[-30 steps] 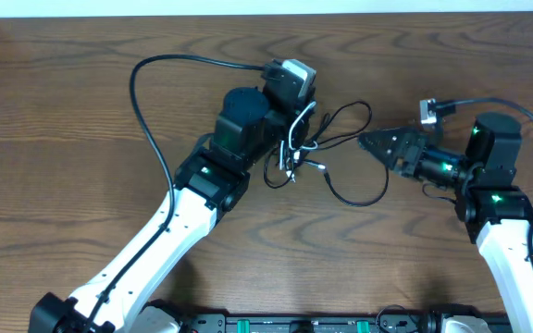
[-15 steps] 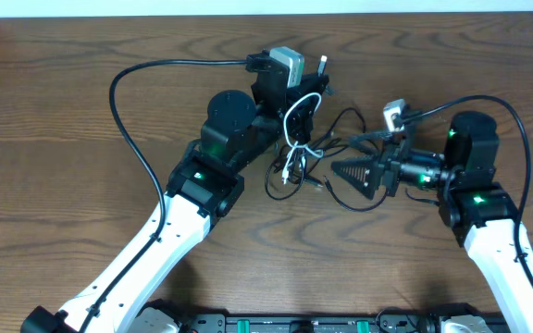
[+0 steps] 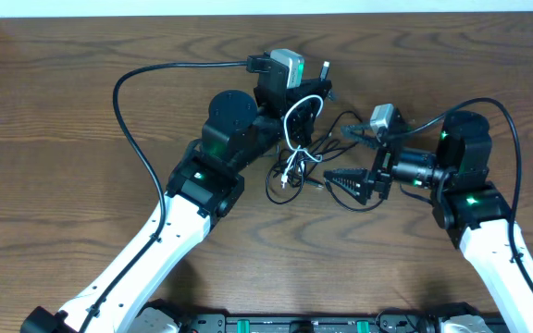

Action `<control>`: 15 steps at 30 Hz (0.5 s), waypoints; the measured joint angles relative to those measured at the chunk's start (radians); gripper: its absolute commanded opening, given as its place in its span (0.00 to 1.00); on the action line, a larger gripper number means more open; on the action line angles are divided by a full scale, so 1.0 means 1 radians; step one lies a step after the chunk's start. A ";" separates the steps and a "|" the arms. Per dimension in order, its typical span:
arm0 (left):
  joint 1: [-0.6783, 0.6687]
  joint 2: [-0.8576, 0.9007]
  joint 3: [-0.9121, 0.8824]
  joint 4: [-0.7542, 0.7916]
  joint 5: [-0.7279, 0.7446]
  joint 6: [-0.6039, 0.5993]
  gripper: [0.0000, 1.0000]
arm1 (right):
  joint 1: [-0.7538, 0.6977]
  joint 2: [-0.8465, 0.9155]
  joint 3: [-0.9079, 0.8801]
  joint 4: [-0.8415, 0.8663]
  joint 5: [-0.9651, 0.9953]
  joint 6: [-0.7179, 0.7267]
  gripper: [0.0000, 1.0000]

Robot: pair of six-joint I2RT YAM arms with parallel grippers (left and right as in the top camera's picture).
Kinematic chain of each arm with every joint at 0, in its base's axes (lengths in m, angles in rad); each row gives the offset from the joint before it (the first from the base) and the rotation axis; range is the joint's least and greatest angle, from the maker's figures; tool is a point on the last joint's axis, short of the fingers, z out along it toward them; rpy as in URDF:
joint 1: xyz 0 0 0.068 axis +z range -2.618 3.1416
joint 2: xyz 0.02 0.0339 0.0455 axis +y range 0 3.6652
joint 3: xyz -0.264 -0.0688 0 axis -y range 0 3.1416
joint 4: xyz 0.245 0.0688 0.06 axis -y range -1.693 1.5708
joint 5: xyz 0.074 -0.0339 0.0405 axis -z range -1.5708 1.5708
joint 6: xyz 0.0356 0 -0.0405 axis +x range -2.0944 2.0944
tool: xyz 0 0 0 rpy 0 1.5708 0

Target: Untangle cables

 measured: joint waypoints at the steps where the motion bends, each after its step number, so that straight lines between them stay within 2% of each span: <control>1: -0.004 0.000 0.000 0.000 0.000 -0.003 0.08 | 0.008 0.000 0.000 0.011 0.001 -0.003 0.98; 11: -0.069 0.000 0.000 0.001 0.003 -0.006 0.08 | 0.064 0.000 0.000 0.054 0.009 -0.018 0.96; 15: -0.079 0.000 0.000 0.002 0.003 -0.007 0.08 | 0.064 0.000 0.000 0.055 0.010 -0.022 0.88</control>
